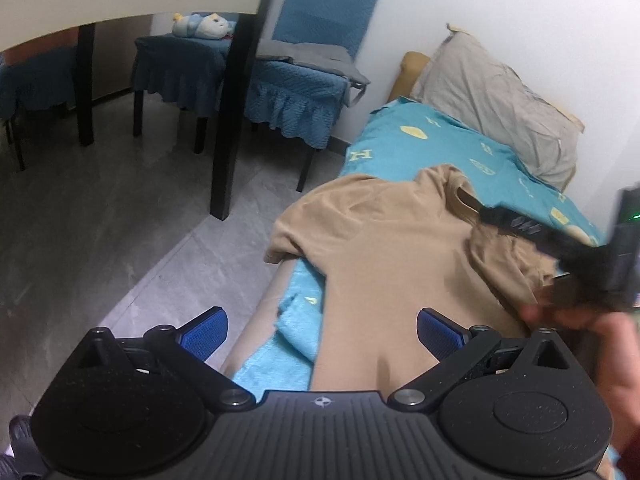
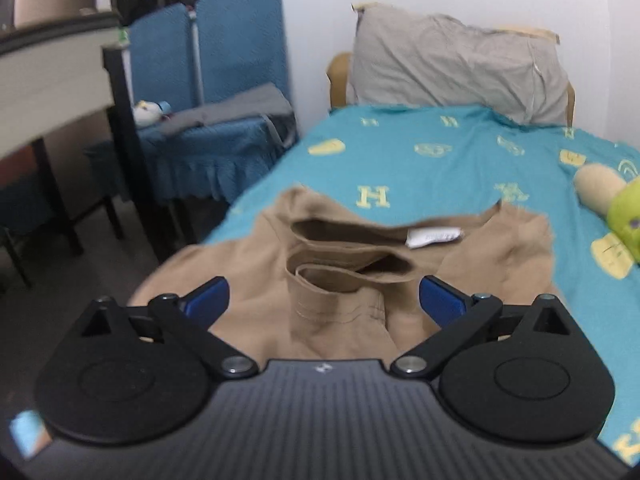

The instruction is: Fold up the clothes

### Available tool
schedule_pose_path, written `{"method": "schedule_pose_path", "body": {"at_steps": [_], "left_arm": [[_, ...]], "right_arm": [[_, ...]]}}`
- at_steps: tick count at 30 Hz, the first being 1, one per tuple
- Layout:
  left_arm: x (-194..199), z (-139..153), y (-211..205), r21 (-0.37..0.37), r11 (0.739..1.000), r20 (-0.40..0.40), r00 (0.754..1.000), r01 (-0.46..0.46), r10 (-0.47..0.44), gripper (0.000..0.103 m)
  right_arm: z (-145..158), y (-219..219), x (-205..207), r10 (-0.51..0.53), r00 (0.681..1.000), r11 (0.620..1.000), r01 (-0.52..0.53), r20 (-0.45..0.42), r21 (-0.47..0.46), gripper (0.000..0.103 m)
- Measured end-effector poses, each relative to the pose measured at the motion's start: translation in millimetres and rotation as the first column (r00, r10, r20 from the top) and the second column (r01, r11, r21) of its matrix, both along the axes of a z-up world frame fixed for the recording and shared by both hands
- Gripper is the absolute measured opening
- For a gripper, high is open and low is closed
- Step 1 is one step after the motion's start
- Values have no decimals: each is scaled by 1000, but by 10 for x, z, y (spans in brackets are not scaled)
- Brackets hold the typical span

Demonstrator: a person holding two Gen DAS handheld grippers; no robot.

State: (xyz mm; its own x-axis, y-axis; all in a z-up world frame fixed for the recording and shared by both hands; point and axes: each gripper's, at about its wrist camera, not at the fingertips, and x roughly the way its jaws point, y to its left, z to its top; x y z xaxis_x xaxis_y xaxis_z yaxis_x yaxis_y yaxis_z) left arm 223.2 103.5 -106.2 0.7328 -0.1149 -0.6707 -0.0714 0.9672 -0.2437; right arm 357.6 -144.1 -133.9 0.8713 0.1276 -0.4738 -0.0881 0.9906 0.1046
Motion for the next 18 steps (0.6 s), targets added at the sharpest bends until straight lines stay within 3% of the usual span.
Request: {"method": "schedule_pose_path", "body": {"at_steps": [5,9,14,18], "left_arm": [[-106,52,-144,31,999,24,999,44,-45,102],[-261,113,-261,43,995,31,996,86,-87,102],[-521,226,-469,70,979,27,981,190,-192,102],[-802,289,-715,62,961,0,962,271,-272,102]], "right_arm": [[533,-320,-737,12,999,995,-15,31,98,103],[904,-650,-1591,-31,998,996,27,47,90,103],[1119,-1218,-2634,-198,979,967,186,53,174,103],[1097,-1626,-3257,-362,930,911,336,69,240,103]]}}
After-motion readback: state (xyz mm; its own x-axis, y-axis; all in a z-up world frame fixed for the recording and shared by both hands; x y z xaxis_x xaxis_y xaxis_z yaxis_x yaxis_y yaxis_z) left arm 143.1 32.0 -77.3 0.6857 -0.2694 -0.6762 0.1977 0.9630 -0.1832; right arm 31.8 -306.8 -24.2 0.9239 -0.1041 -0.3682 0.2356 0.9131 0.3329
